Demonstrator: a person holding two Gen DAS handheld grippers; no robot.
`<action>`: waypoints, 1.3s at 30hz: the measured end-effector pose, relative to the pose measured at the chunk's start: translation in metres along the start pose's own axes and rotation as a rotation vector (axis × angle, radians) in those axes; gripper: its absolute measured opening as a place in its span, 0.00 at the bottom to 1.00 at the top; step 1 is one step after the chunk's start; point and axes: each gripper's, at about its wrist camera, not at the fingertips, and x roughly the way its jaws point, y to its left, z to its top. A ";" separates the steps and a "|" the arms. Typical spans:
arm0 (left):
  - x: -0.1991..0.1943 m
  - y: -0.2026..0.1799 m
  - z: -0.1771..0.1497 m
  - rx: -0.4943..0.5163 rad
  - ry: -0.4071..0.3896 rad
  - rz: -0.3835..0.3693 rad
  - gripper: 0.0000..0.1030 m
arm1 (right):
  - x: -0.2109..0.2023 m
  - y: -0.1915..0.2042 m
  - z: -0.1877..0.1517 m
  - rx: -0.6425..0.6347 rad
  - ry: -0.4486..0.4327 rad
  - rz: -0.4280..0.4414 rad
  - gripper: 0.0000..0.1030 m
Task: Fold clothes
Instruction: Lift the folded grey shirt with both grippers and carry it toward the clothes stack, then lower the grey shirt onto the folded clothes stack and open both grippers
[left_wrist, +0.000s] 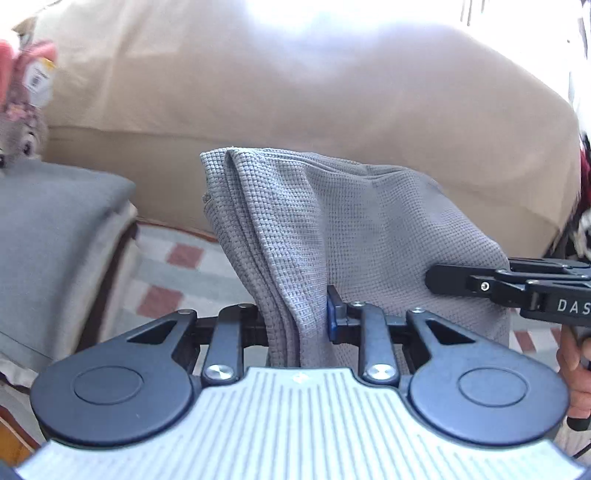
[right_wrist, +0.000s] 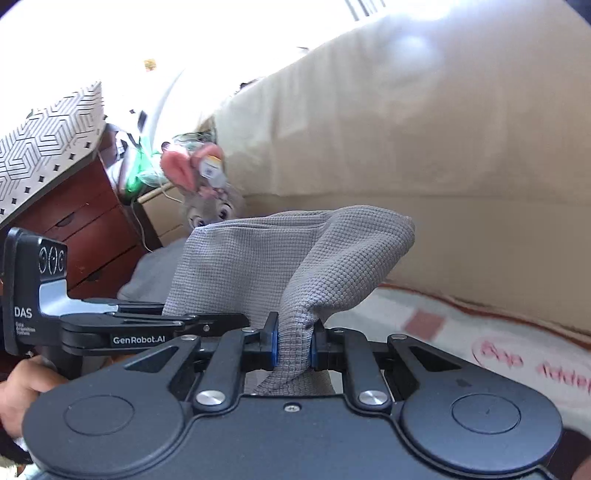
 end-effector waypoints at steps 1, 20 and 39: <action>-0.005 0.006 0.004 -0.003 -0.013 0.002 0.23 | 0.003 0.008 0.007 -0.014 0.001 -0.002 0.18; -0.071 0.139 0.118 0.010 -0.092 0.142 0.23 | 0.117 0.124 0.122 0.043 0.000 0.018 0.18; -0.033 0.271 0.164 0.015 0.063 0.298 0.23 | 0.254 0.181 0.119 0.298 0.101 0.130 0.17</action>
